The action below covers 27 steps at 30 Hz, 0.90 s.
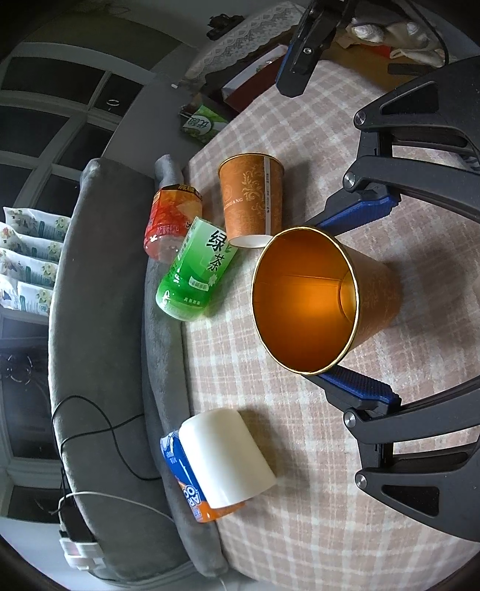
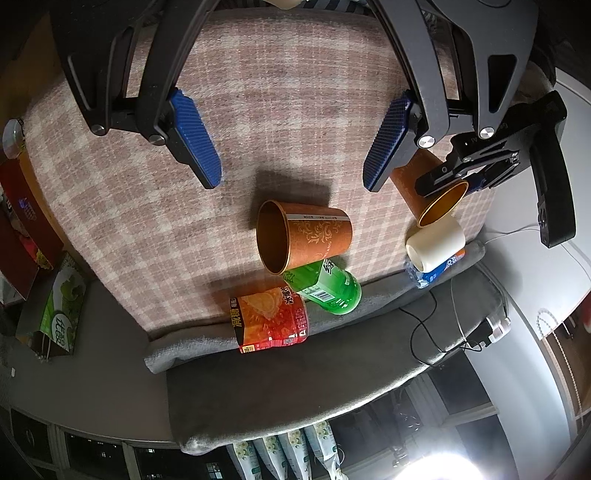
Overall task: Flip cup upright
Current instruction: 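Rotate the orange cup in the left gripper so its rim faces up, then lower the orange cup base-first onto the table and open the left gripper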
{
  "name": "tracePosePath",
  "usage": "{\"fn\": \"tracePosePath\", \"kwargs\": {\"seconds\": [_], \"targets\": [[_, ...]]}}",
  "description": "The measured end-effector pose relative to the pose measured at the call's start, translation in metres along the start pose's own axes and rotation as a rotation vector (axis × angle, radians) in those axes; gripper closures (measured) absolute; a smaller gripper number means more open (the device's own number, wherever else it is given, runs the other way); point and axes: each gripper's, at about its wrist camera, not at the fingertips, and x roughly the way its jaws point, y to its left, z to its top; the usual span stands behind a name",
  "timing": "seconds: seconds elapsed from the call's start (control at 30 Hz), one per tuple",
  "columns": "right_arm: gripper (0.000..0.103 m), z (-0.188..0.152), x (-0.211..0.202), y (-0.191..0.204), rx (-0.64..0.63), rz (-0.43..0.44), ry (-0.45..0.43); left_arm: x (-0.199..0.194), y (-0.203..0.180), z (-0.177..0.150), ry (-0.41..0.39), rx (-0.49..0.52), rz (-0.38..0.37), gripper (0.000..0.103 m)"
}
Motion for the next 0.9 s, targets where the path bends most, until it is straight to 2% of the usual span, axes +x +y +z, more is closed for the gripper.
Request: {"fn": "tracePosePath", "kwargs": {"seconds": [0.9], "targets": [[0.021, 0.000, -0.006, 0.003, -0.011, -0.009, -0.012, -0.005, -0.007, -0.012, 0.016, 0.007, -0.017, 0.035]]}}
